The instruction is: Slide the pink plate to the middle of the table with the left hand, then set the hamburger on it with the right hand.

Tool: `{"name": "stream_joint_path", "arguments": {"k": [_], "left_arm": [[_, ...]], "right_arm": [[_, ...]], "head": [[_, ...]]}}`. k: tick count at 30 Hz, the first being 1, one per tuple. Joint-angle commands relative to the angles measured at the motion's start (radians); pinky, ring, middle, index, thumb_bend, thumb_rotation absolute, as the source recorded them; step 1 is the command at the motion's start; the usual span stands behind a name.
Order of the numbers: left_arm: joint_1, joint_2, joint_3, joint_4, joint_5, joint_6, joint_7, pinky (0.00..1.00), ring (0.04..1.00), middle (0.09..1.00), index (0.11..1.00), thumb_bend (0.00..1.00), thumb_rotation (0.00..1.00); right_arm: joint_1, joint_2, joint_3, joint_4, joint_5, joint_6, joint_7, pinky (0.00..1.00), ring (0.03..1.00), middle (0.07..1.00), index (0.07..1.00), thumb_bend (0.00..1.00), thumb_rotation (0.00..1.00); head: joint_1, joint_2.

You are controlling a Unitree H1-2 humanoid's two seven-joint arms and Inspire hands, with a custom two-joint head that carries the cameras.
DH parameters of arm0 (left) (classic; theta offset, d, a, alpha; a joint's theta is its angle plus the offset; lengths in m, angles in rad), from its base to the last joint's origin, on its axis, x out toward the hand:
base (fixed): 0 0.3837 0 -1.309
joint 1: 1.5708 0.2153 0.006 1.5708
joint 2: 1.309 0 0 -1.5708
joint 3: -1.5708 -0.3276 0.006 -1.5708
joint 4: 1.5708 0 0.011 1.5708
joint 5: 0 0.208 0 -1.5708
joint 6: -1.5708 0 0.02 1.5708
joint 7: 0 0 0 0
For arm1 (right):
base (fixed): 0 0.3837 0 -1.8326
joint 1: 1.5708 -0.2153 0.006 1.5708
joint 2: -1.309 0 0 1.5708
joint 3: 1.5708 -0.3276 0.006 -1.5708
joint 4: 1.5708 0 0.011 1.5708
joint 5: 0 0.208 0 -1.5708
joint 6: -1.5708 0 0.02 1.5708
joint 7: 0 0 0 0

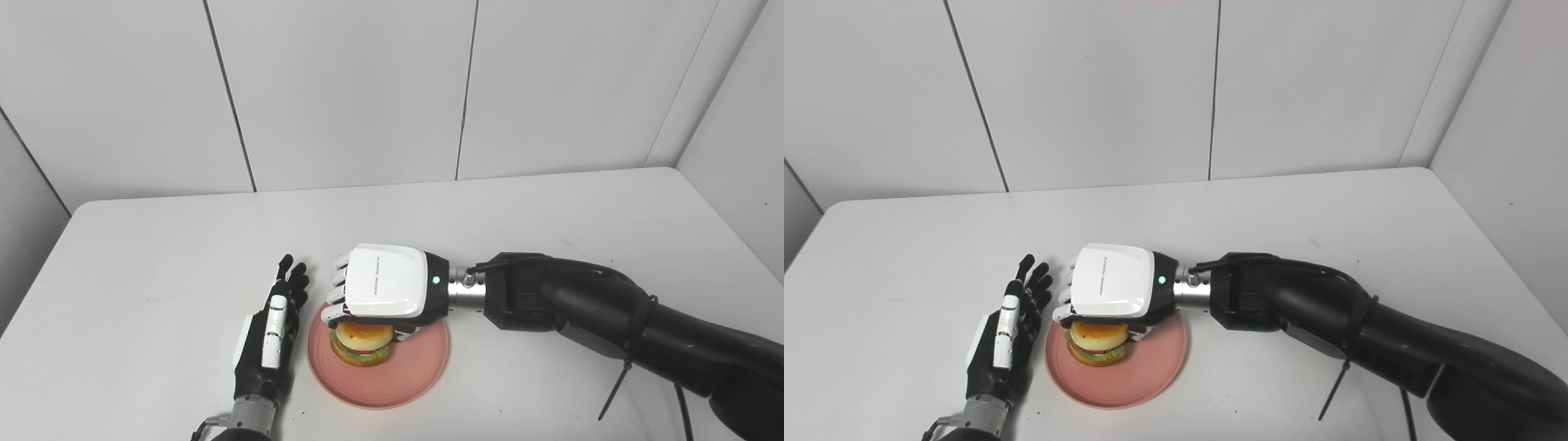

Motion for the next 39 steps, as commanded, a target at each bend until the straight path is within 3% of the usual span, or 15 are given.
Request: {"name": "stream_joint_path", "arguments": {"k": [1, 13, 25, 27, 29, 39], "left_arm": [[0.051, -0.002, -0.002, 0.031, -0.005, 0.036, -0.003, 1.0, 0.974, 0.97, 0.976, 0.57, 1.0], [0.046, -0.001, 0.003, 0.033, -0.019, 0.038, -0.01, 1.0, 0.978, 0.978, 0.972, 0.56, 1.0], [0.041, 0.002, 0.006, 0.045, -0.026, 0.03, -0.014, 1.0, 0.983, 0.984, 0.982, 0.56, 1.0], [0.04, 0.002, 0.007, 0.049, -0.031, 0.028, -0.016, 1.0, 0.984, 0.985, 0.982, 0.56, 1.0], [0.039, -0.001, 0.009, 0.051, -0.032, 0.023, -0.016, 1.0, 0.985, 0.986, 0.984, 0.56, 1.0], [0.042, -0.006, 0.014, 0.053, -0.039, 0.019, -0.014, 1.0, 0.983, 0.987, 0.983, 0.56, 1.0]], "right_arm": [[-0.06, -0.014, -0.004, -0.015, 0.0, -0.025, -0.018, 0.52, 0.489, 0.506, 0.462, 0.53, 0.0], [-0.098, -0.017, 0.041, -0.009, -0.001, -0.025, -0.019, 0.54, 0.498, 0.484, 0.492, 0.53, 0.01], [-0.118, -0.042, 0.05, -0.062, -0.015, -0.025, 0.036, 0.65, 0.597, 0.481, 0.515, 0.53, 0.01], [-0.125, -0.048, 0.052, -0.072, -0.013, -0.025, 0.053, 0.67, 0.618, 0.61, 0.648, 0.73, 0.16], [-0.132, -0.053, 0.056, -0.08, -0.009, -0.025, 0.066, 0.68, 0.628, 0.642, 0.685, 0.79, 0.19], [-0.14, -0.069, 0.056, -0.12, -0.01, -0.025, 0.125, 0.76, 0.713, 0.728, 0.785, 0.77, 0.28]], "head": [[0.001, -0.001], [-0.005, -0.007], [-0.016, -0.011], [-0.016, -0.012], [-0.013, -0.015], [-0.014, -0.025]]}}
